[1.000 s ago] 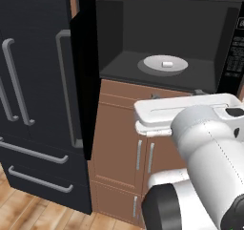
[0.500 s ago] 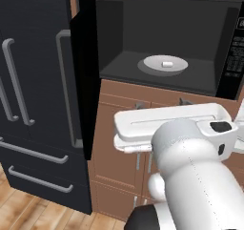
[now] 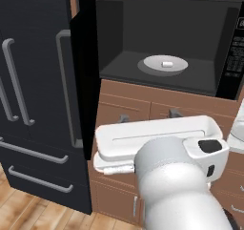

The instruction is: Pick the marshmallow from the counter and place it in the microwave. Then turn on the microwave.

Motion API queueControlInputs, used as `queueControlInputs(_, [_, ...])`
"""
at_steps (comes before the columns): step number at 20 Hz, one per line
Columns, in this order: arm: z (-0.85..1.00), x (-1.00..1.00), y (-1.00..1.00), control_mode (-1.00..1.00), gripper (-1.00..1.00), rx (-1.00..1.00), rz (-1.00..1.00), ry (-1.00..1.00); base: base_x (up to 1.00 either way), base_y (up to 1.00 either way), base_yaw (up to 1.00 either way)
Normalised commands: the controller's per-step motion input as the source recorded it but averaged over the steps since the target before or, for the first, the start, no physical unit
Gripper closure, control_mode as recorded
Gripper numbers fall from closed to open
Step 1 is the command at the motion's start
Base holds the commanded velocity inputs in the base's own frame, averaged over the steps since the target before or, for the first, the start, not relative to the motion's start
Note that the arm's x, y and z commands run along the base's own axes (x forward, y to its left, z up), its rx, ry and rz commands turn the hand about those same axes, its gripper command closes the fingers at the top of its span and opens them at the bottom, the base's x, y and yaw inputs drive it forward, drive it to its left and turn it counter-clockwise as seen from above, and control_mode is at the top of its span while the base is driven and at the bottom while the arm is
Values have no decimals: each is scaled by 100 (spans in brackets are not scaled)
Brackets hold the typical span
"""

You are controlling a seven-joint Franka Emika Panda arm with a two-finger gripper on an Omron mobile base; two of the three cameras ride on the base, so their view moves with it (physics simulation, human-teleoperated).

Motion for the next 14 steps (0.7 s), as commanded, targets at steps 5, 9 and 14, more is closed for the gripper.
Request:
queueControlInputs(5, [0,-17,32,-100,-100,0,0,0,0,0,0])
queueControlInputs(9, [0,-9,26,-100,-100,0,0,0,0,0,0])
queueControlInputs(14, [0,0,21,-100,-100,0,0,0,0,0,0])
